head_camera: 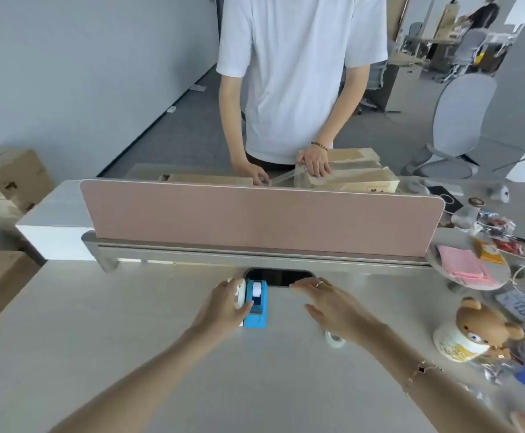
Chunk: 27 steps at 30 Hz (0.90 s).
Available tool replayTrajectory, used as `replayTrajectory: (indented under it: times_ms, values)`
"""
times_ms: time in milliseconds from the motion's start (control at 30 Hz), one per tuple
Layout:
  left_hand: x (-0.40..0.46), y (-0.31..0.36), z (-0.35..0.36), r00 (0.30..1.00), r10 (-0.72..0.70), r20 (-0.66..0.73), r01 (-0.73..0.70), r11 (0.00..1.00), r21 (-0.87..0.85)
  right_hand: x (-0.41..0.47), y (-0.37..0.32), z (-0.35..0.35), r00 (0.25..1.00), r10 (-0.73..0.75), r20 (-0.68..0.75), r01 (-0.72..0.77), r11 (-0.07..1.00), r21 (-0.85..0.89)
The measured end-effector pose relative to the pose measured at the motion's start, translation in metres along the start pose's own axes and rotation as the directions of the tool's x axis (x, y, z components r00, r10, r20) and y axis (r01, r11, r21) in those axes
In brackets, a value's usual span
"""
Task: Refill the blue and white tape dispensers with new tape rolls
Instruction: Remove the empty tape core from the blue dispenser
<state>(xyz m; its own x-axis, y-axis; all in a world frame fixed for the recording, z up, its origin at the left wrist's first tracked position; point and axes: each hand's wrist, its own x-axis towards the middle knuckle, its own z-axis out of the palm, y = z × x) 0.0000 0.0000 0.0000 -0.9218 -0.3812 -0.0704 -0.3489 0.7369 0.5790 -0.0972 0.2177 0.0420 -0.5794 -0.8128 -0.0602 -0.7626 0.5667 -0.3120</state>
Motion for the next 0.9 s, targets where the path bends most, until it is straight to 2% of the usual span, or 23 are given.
replayTrajectory:
  times_ms: [100,267,467,667,800,900]
  values:
    - [0.011,-0.007,0.016,1.0,0.026,0.006,-0.027,1.0,0.014,0.015,0.01,0.022,0.998,0.052,0.045,-0.052,0.999,-0.006]
    - [0.018,-0.021,0.055,0.999,-0.009,0.044,0.008,1.0,0.029,0.033,0.025,0.072,0.993,0.091,0.07,-0.094,0.995,0.045]
    - [0.03,-0.032,0.09,0.99,0.071,-0.12,-0.041,0.971,0.237,0.069,0.041,0.122,0.985,0.123,0.125,-0.134,0.988,0.082]
    - [0.038,-0.042,0.112,0.975,0.141,-0.171,-0.061,0.913,0.404,0.11,0.045,0.15,0.988,0.152,-0.033,-0.141,0.967,0.212]
    - [0.035,-0.046,0.125,0.951,0.171,-0.259,-0.072,0.933,0.354,0.119,0.047,0.165,0.984,0.13,-0.121,-0.084,0.942,0.324]
    - [0.031,-0.042,0.127,0.947,0.13,-0.294,-0.058,0.969,0.242,0.122,0.042,0.164,0.986,0.128,-0.112,-0.086,0.944,0.319]
